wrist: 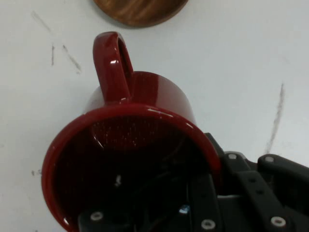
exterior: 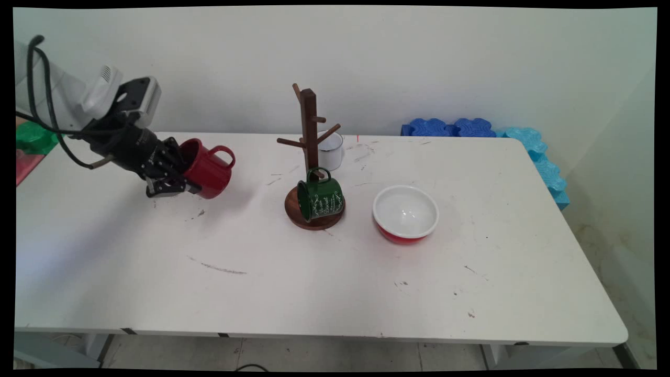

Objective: Place the picked object on the table

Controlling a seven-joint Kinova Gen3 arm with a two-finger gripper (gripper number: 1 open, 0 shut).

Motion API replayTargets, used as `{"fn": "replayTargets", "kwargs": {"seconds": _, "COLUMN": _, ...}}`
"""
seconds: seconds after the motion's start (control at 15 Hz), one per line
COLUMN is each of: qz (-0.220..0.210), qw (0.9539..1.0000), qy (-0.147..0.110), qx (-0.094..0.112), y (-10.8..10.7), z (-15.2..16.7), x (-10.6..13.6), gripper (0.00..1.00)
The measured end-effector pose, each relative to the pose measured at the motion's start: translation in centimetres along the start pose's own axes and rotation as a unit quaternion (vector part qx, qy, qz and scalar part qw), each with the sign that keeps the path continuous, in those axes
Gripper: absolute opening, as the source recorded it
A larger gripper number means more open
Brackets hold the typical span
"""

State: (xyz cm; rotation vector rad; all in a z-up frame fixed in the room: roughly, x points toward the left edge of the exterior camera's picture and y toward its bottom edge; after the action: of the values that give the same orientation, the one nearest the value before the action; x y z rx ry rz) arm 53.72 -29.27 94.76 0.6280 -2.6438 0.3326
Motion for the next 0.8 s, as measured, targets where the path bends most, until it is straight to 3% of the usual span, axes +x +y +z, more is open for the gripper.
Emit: {"fn": "replayTargets", "kwargs": {"seconds": 0.8, "qz": 0.081, "qw": 0.9959, "qy": -0.040, "qx": -0.004, "y": -2.9, "z": 4.2, "x": -0.5, "gripper": 0.00}}
